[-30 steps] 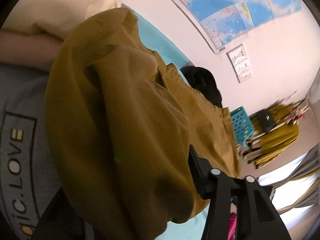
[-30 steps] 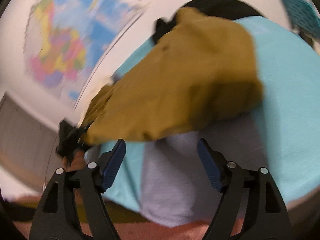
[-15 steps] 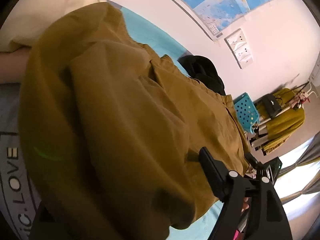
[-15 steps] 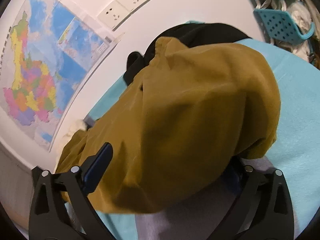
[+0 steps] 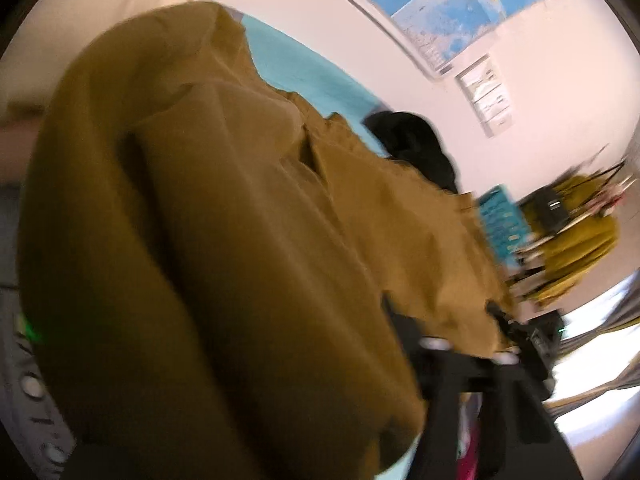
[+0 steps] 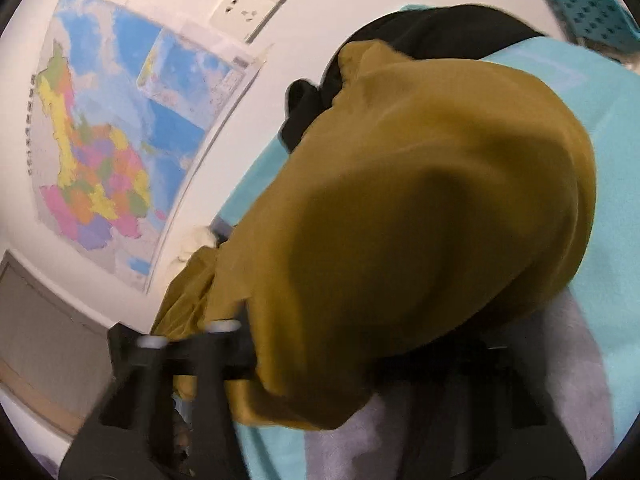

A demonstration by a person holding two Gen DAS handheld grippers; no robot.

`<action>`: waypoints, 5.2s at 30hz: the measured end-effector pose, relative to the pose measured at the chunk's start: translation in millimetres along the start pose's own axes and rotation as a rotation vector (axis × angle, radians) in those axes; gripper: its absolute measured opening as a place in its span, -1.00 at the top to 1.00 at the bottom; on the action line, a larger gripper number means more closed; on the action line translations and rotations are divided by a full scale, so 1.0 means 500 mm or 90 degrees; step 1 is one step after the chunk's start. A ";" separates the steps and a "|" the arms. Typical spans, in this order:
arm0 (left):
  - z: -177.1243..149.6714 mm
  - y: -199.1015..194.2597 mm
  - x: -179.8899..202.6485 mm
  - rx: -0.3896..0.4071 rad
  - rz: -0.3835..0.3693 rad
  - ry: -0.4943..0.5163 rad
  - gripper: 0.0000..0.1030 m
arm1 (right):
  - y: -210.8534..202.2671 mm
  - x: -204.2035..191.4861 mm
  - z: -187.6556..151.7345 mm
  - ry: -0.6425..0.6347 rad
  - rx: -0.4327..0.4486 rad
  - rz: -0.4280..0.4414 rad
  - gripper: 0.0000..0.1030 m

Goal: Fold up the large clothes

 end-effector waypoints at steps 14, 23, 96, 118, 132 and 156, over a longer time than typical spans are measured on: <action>0.264 -0.335 0.092 0.202 0.003 0.145 0.65 | -0.070 -0.486 0.109 -0.312 0.091 0.160 0.59; 0.464 -0.609 -0.112 0.385 0.220 0.145 0.58 | 0.222 -0.778 0.098 -0.388 0.075 0.320 0.59; 0.154 -0.412 -0.278 0.322 0.501 0.121 -0.84 | 0.497 -0.644 -0.261 -0.586 -0.196 0.104 -0.36; 0.003 -0.369 -0.162 0.326 0.528 0.074 -0.86 | 0.368 -0.584 -0.346 -0.621 -0.136 0.073 -0.89; -0.038 -0.355 -0.136 0.309 0.526 0.069 -0.86 | 0.333 -0.562 -0.366 -0.614 -0.144 0.084 -0.89; -0.075 -0.347 -0.121 0.298 0.536 0.068 -0.86 | 0.316 -0.562 -0.381 -0.616 -0.152 0.092 -0.89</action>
Point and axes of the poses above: each gripper's, at about its wrist camera, not at the fingertips, and y roughly the way its jaws point, x to its right, z to its top, the point moved 6 cm from there along y, roughly the way its jaws point, and after that the axes turned 3 degrees about y, right-handed, at the moved point
